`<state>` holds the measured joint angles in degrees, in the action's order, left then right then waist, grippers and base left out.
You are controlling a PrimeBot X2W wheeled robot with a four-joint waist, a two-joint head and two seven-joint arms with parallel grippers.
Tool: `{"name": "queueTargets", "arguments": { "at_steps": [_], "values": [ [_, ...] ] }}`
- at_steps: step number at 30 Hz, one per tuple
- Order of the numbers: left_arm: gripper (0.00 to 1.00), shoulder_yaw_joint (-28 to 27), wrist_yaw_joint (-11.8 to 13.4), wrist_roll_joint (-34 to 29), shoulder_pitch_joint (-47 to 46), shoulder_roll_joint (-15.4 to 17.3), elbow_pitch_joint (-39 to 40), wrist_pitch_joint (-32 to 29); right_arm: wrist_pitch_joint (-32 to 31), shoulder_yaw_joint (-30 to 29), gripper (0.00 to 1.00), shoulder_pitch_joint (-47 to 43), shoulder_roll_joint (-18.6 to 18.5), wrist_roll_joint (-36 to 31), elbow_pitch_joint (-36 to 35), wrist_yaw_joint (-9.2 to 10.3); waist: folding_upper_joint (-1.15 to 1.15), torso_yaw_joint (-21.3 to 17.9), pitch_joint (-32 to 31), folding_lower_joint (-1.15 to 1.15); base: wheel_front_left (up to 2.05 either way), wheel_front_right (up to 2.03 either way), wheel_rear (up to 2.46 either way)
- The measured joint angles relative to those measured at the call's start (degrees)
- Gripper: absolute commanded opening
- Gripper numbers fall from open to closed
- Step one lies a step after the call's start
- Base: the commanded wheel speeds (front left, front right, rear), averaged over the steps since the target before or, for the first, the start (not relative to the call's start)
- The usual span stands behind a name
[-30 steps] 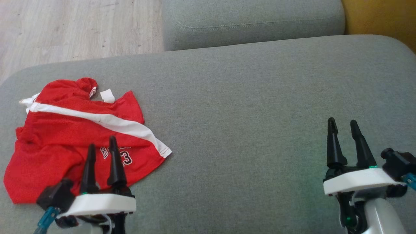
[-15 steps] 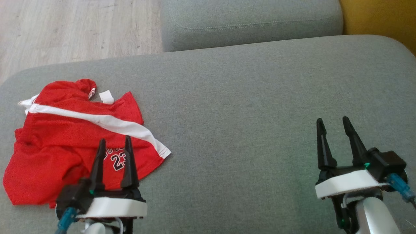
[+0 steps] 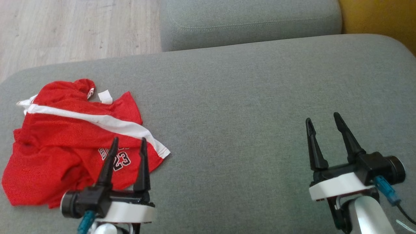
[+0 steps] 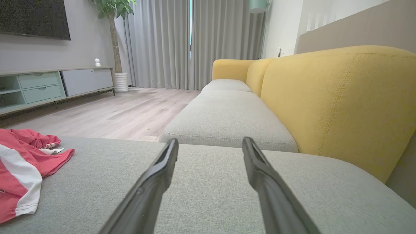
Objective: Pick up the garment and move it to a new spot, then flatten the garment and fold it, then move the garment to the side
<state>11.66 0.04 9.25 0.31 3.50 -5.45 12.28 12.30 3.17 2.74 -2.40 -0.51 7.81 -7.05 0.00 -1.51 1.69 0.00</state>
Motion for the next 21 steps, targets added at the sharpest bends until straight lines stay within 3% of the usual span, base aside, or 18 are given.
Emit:
{"name": "queueTargets", "arguments": {
  "at_steps": [4, 10, 14, 21],
  "values": [
    [1.0, -1.0, -1.1, 1.4, 0.0, -0.2, 1.5, 1.0, 0.9, 0.2, 1.0, 0.0, 0.0, 0.4, -0.3, 0.0, 0.0, 0.2, 0.2, 0.0, 0.0, 0.0, 0.0],
    [1.0, -3.7, -4.2, 5.2, 0.4, -0.5, 0.9, 2.0, 2.0, 0.3, 1.0, -0.1, 0.0, 7.8, -0.3, -0.01, 0.0, 0.2, -0.1, 0.0, 0.0, 0.0, 0.0],
    [1.0, -4.1, -4.7, 10.2, 1.5, -0.5, -0.9, 2.2, 2.1, 0.5, 1.0, -0.2, -0.1, 12.6, 2.2, -0.01, 0.0, 0.2, -0.4, 0.0, 0.0, 0.0, 0.0],
    [1.0, -2.5, -5.6, 11.8, 1.7, -0.6, -6.7, 2.2, 2.1, 1.8, 1.0, -1.3, -0.1, 14.7, 6.3, -0.01, 0.0, -0.1, -0.6, 0.0, 0.0, 0.0, 0.0]
  ]
}}
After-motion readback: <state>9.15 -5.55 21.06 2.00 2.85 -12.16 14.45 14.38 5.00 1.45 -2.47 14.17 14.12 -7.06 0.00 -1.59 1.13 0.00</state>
